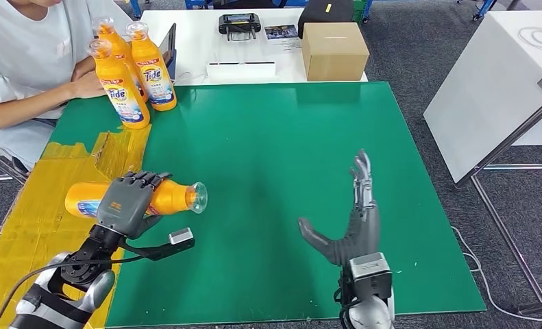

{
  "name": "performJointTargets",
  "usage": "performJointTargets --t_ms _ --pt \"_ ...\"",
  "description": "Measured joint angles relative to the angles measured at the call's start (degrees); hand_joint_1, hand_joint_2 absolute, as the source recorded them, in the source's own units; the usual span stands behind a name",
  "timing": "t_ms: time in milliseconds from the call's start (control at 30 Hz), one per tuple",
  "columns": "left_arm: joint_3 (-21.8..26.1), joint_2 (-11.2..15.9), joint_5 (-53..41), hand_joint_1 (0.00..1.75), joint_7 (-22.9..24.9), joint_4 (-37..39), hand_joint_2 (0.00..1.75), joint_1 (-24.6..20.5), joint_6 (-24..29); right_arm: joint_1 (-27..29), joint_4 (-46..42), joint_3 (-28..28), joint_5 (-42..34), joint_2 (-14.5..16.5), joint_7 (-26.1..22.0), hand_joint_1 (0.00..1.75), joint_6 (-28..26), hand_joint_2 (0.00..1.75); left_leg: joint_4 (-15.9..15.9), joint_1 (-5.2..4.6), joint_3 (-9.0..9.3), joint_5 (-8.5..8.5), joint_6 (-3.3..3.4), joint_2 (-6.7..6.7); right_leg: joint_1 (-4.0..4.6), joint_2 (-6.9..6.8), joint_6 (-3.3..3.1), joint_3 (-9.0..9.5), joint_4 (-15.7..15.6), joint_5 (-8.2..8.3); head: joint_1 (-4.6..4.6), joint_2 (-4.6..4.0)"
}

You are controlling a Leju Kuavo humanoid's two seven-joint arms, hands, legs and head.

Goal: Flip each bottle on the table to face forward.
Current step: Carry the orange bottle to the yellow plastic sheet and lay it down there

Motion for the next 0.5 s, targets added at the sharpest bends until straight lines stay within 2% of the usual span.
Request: performJointTargets --t_ms 100,200,500 --pt "-2.4 2.9 -0.3 1.75 0.5 3.8 1.75 -2.0 -3.9 0.5 -1.5 -2.4 -0.9 0.0 -0.1 0.00 1.4 1.75 0.0 0.01 0.01 0.00 0.00 0.01 0.00 0.01 0.00 0.01 0.0 0.01 -0.01 0.00" --pt "-4.1 5.0 -0.3 1.75 0.5 6.7 1.75 -3.6 -5.0 0.7 -2.3 -3.8 -1.3 0.0 -0.1 0.00 1.7 1.75 0.0 0.00 -0.01 0.00 0.00 0.03 -0.01 0.01 0.01 0.00 0.0 0.00 -0.01 0.00" --pt "-8.1 8.3 1.8 1.75 -0.5 12.7 1.75 -6.9 -9.0 0.6 -2.6 -4.8 -1.5 0.1 0.4 0.00 3.3 1.75 0.0 -0.01 -0.04 0.00 0.00 0.02 -0.02 0.01 0.01 0.00 0.0 0.00 -0.01 0.00"
